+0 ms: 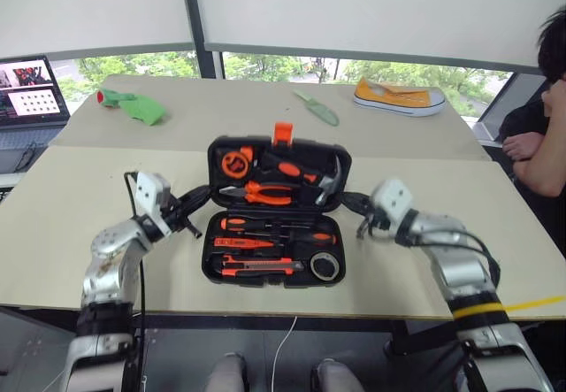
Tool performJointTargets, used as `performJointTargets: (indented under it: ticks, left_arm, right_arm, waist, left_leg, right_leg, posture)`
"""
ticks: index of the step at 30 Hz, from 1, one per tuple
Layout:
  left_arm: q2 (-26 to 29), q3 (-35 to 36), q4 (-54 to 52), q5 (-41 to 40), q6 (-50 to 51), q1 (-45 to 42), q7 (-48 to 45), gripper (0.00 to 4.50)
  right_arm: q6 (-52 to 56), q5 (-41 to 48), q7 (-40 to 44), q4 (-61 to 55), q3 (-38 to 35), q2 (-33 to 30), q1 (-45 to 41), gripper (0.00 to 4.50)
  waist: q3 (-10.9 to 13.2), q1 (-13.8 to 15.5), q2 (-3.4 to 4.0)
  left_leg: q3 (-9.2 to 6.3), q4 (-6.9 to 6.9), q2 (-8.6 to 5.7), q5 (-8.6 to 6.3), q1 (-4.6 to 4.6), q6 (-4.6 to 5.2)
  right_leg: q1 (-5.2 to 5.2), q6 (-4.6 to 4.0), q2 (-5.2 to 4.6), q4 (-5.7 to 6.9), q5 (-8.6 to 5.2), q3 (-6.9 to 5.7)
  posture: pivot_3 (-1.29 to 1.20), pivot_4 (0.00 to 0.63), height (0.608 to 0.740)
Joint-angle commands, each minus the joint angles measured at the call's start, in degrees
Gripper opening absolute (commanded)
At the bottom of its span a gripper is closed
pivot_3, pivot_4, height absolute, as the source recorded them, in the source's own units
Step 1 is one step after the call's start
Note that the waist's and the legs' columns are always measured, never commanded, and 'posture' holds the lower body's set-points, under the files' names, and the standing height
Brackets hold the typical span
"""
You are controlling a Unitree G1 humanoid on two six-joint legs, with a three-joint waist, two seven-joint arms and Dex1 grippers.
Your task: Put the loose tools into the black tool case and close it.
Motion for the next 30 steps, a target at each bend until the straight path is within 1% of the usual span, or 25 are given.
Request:
performJointTargets:
  ticks: [1, 2, 3, 4, 5, 6, 8, 10, 11, 12, 14, 15, 16, 17, 19, 21, 22, 24, 25, 26, 27, 30]
  left_arm:
    - [3.3, 2.9, -2.4, 1.4, -8.6, 4.8, -0.7, 0.03]
    - [3.5, 2.8, -1.8, 2.5, -11.7, 6.6, -1.0, 0.01]
    - [3.9, 2.6, -1.8, 2.4, -11.9, 8.2, -1.7, 0.36]
    - [4.2, 2.6, -1.8, 2.3, -12.5, 9.4, -1.8, 0.74]
    - [4.7, 2.4, -2.1, 1.8, -12.5, 10.8, -2.5, 1.0]
    - [5.1, 2.3, -2.2, 1.3, -12.3, 11.7, -2.9, 1.42]
    - [6.3, 3.0, -0.9, 2.0, -13.3, 13.4, -2.3, 2.16]
    - [7.8, 3.9, 0.8, 2.2, -13.9, 13.9, -2.5, 2.77]
    - [8.4, 4.3, 1.3, 1.7, -13.6, 13.6, -2.6, 2.89]
    - [9.0, 4.2, 1.8, 1.4, -13.1, 13.1, -2.9, 2.89]
    - [10.0, 3.8, 2.5, 0.8, -11.4, 11.8, -3.1, 2.89]
    - [10.6, 3.2, 3.0, 1.0, -10.5, 10.5, -3.4, 2.89]
    - [11.0, 2.7, 3.6, 1.0, -9.5, 9.0, -3.4, 2.89]
    - [11.2, 2.1, 4.4, 1.3, -8.2, 6.7, -2.9, 2.63]
    - [11.5, 0.6, 6.4, 2.5, -5.6, 1.8, -2.1, 2.16]
    - [11.4, -1.7, 8.6, 4.1, -4.2, -2.6, -2.1, 1.46]
    - [11.1, -3.0, 10.1, 5.1, -4.1, -4.7, -2.2, 1.01]
    - [10.6, -5.2, 13.5, 7.1, -3.8, -8.4, -2.0, 0.32]
    - [10.0, -7.3, 16.5, 8.7, -3.0, -11.2, -2.6, 0.0]
    - [9.7, -8.7, 18.6, 9.7, -2.5, -13.0, -3.1, 0.0]
    - [9.5, -9.9, 20.7, 10.4, -2.1, -14.6, -4.0, 0.0]
    - [8.7, -11.1, 26.0, 10.7, -1.0, -18.0, -6.3, 0.0]
  right_arm:
    - [-16.5, -11.0, -10.2, 8.3, -1.4, -5.4, 1.7, 0.0]
    - [-19.7, -12.9, -12.0, 9.6, -0.7, -6.0, 2.0, 0.36]
    - [-21.2, -12.7, -11.7, 10.2, -0.1, -6.3, 2.7, 0.76]
    - [-22.8, -12.9, -11.7, 10.6, 0.5, -6.6, 3.3, 1.04]
    - [-24.5, -13.1, -11.9, 11.0, 0.9, -7.3, 4.2, 1.33]
    - [-25.5, -13.2, -12.2, 11.4, 1.1, -7.7, 4.7, 1.67]
    - [-25.9, -12.6, -12.6, 12.3, -0.1, -9.9, 6.6, 2.36]
    - [-25.5, -10.7, -12.3, 12.0, -2.1, -12.0, 8.7, 2.96]
    - [-24.9, -8.8, -11.5, 11.6, -2.9, -12.8, 9.8, 3.35]
    - [-23.9, -6.0, -9.9, 10.4, -3.5, -13.3, 11.3, 3.69]
    - [-18.9, 1.4, -4.2, 6.0, -3.9, -14.1, 14.7, 3.69]
    - [-15.4, 6.9, -0.4, 2.0, -3.9, -14.7, 17.1, 3.69]
    - [-10.3, 11.9, 2.9, -2.4, -4.0, -15.3, 19.6, 3.26]
    - [-4.2, 17.2, 6.7, -7.9, -3.7, -16.8, 22.5, 2.92]
    - [5.9, 22.7, 11.5, -16.7, -3.1, -19.7, 26.8, 2.23]
    - [11.2, 24.3, 13.8, -22.2, -2.6, -21.2, 28.6, 1.63]
    - [14.0, 24.9, 14.1, -24.4, -2.2, -21.4, 28.8, 1.21]
    - [17.9, 24.8, 14.7, -27.4, -1.3, -21.1, 28.5, 0.6]
    - [20.2, 23.3, 15.4, -29.2, 0.8, -21.0, 27.7, 0.2]
    - [21.9, 22.1, 15.9, -30.4, 2.2, -20.9, 27.2, 0.07]
    - [22.9, 20.7, 16.3, -31.3, 3.5, -20.9, 26.5, 0.07]
    - [27.3, 19.4, 14.4, -32.1, 6.0, -16.8, 21.2, 0.07]
  waist:
    - [0.0, -0.1, 0.0]
    - [0.0, -0.3, 0.0]
    - [0.0, -0.4, 0.0]
    - [0.0, -0.4, -0.02]
    - [0.0, -0.4, -0.02]
    - [0.0, -0.5, -0.01]
    - [0.0, -0.6, -0.01]
    - [0.0, -0.6, -0.01]
    - [0.0, -0.4, -0.02]
    - [0.0, -0.2, -0.02]
    - [0.0, -0.1, -0.03]
    - [0.0, 0.0, -0.03]
    - [0.0, 0.1, -0.03]
    - [0.0, 0.2, -0.03]
    - [0.0, 0.5, -0.02]
    - [0.0, 0.7, -0.03]
    - [0.0, 0.7, -0.05]
    - [0.0, 0.6, -0.08]
    - [0.0, 0.5, -0.08]
    - [0.0, 0.5, -0.08]
    - [0.0, 0.6, -0.08]
    - [0.0, 0.4, -0.15]
  left_leg:
    - [0.0, 0.01, 0.0, 0.01, 0.1, -0.02]
    - [0.0, 0.02, 0.0, 0.02, 0.18, -0.03]
    - [0.01, 0.02, 0.01, 0.04, 0.27, -0.06]
    - [0.01, 0.02, 0.01, 0.06, 0.3, -0.07]
    - [0.01, 0.03, 0.02, 0.06, 0.38, -0.07]
    - [0.02, 0.01, 0.02, 0.06, 0.41, -0.06]
    - [0.04, -0.01, 0.03, 0.06, 0.44, -0.06]
    - [0.04, 0.0, 0.04, 0.07, 0.45, -0.06]
    - [0.05, 0.01, 0.04, 0.07, 0.49, -0.06]
    - [0.04, 0.02, 0.04, 0.07, 0.54, -0.06]
    - [0.04, -0.02, 0.04, 0.05, 0.85, -0.05]
    - [0.05, -0.07, 0.06, 0.03, 1.07, -0.04]
    - [0.04, -0.14, 0.08, 0.03, 1.17, -0.04]
    - [0.04, -0.17, 0.12, 0.03, 1.17, -0.04]
    - [0.04, -0.13, 0.12, 0.03, 1.16, -0.04]
    - [0.04, -0.08, 0.12, 0.03, 1.15, -0.03]
    - [0.04, -0.07, 0.12, 0.03, 1.16, -0.03]
    - [0.05, -0.05, 0.13, 0.03, 1.16, -0.04]
    - [0.04, -0.06, 0.13, 0.03, 1.16, -0.04]
    - [0.04, -0.07, 0.13, 0.03, 1.16, -0.04]
    - [0.03, -0.07, 0.13, 0.03, 1.16, -0.04]
    - [0.02, -0.08, 0.13, 0.02, 1.0, -0.02]
  right_leg:
    - [0.08, 0.0, 0.0, 0.01, 0.0, 0.0]
    - [0.15, 0.0, 0.0, 0.0, 0.0, 0.01]
    - [0.2, -0.01, 0.0, 0.01, 0.0, 0.03]
    - [0.24, -0.01, 0.0, 0.0, 0.0, 0.04]
    - [0.34, -0.01, 0.0, -0.01, 0.0, 0.05]
    - [0.36, -0.03, -0.02, -0.02, -0.01, 0.05]
    - [0.34, -0.06, 0.0, 0.0, -0.03, 0.09]
    - [0.34, -0.06, 0.0, 0.04, -0.03, 0.12]
    - [0.38, -0.06, 0.0, 0.04, -0.03, 0.13]
    - [0.47, -0.06, 0.0, 0.03, -0.03, 0.1]
    - [0.83, -0.05, -0.02, -0.11, -0.05, 0.08]
    - [1.07, -0.07, -0.03, -0.22, -0.07, 0.05]
    - [1.19, -0.09, -0.02, -0.34, -0.08, 0.03]
    - [1.21, -0.09, -0.01, -0.37, -0.07, 0.01]
    - [1.23, -0.08, -0.02, -0.36, -0.06, 0.0]
    - [1.25, -0.05, -0.01, -0.37, -0.03, 0.01]
    - [1.25, -0.05, 0.0, -0.39, -0.02, 0.01]
    - [1.24, -0.02, 0.02, -0.42, -0.03, 0.01]
    - [1.22, 0.01, 0.04, -0.42, -0.04, 0.0]
    - [1.2, 0.01, 0.05, -0.42, -0.04, 0.01]
    - [1.2, 0.02, 0.07, -0.42, -0.04, 0.0]
    - [1.07, 0.0, 0.12, -0.42, -0.03, 0.01]
  posture:
    - [0.0, 0.15, 0.74]
    - [0.0, 0.15, 0.74]
    - [0.0, 0.15, 0.74]
    - [0.0, 0.15, 0.74]
    - [0.0, 0.15, 0.74]
    - [0.0, 0.15, 0.74]
    - [0.0, 0.15, 0.74]
    - [0.0, 0.15, 0.74]
    - [0.0, 0.15, 0.74]
    - [0.0, 0.15, 0.74]
    - [0.0, 0.15, 0.74]
    - [0.0, 0.15, 0.74]
    - [0.0, 0.15, 0.74]
    - [0.0, 0.15, 0.74]
    - [0.0, 0.15, 0.74]
    - [0.0, 0.15, 0.74]
    - [0.0, 0.15, 0.74]
    - [0.0, 0.15, 0.74]
    - [0.0, 0.15, 0.74]
    - [0.0, 0.15, 0.74]
    - [0.0, 0.15, 0.74]
    - [0.0, 0.15, 0.74]
